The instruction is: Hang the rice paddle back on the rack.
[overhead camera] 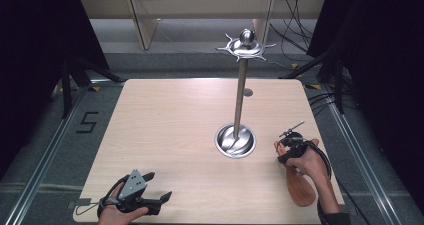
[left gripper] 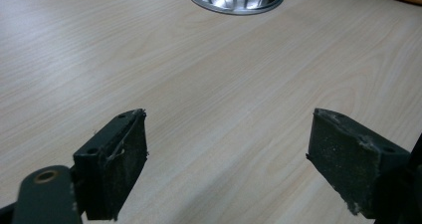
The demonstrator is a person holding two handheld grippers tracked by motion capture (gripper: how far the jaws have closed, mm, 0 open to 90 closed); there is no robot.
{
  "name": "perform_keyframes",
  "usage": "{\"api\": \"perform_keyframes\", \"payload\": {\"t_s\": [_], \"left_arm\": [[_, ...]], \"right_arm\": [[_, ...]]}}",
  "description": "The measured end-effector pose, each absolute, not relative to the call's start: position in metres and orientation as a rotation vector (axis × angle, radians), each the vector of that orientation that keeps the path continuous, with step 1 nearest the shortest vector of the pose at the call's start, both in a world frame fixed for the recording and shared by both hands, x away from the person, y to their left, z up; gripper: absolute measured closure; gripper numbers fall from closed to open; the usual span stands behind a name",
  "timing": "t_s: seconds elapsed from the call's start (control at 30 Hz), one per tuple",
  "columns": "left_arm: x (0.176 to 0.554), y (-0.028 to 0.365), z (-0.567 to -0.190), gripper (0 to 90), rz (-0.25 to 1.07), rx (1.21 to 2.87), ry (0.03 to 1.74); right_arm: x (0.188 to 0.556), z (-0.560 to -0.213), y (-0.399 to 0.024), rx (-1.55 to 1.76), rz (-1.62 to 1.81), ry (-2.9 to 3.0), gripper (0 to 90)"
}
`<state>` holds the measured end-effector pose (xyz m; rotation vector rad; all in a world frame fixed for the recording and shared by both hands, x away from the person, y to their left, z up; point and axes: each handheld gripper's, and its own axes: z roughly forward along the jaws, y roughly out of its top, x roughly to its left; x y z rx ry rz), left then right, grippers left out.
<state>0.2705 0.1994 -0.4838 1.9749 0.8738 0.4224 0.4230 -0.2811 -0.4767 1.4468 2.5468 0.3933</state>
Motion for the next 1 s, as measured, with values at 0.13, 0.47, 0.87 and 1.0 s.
{"api": "perform_keyframes", "payload": {"t_s": [0.13,0.47,0.87,1.0], "left_arm": [[0.271,0.200,-0.484,14.9,0.426,1.990,0.872],[0.273,0.199,-0.485,14.9,0.421,1.994,0.876],[0.272,0.197,-0.485,14.9,0.410,1.983,0.862],[0.272,0.196,-0.485,14.9,0.411,1.980,0.869]], "right_arm": [[0.423,-0.476,-0.282,1.486,0.362,2.553,56.6],[0.431,-0.474,-0.279,1.470,0.283,2.645,61.0],[0.440,-0.472,-0.271,1.426,0.164,2.712,66.2],[0.438,-0.472,-0.268,1.384,0.154,2.724,66.3]]}}
